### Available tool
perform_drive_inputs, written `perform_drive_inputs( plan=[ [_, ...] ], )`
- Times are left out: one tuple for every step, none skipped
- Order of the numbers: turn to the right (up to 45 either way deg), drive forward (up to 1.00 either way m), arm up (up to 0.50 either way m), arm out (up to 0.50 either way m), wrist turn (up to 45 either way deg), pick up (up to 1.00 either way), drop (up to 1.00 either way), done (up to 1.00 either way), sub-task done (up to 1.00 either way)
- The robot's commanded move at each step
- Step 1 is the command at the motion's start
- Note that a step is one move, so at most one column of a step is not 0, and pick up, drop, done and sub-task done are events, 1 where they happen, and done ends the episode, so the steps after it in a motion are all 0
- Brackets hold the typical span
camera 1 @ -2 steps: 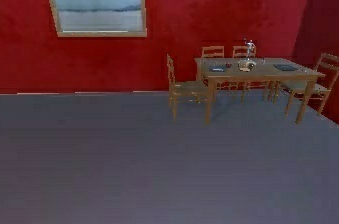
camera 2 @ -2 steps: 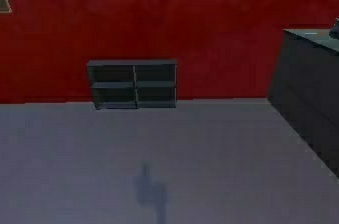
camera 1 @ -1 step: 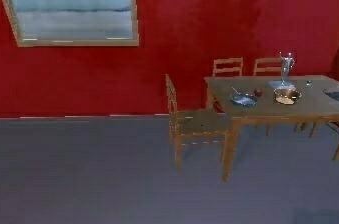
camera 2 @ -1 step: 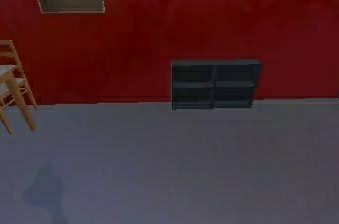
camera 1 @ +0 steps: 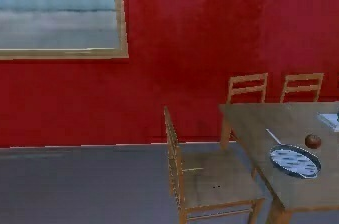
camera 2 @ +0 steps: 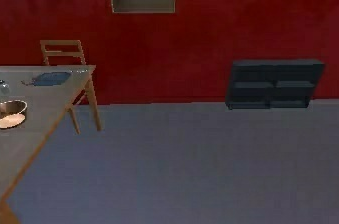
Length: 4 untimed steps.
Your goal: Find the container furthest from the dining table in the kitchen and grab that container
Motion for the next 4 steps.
perform_drive_inputs(
  plan=[
    [45.0,0.00,0.00,0.00,0.0,0.00,0.00,0.00,0.00],
    [45.0,0.00,0.00,0.00,0.0,0.00,0.00,0.00,0.00],
    [12.0,0.00,0.00,0.00,0.0,0.00,0.00,0.00,0.00],
    [0.0,0.25,0.00,0.00,0.0,0.00,0.00,0.00,0.00]
  ],
)
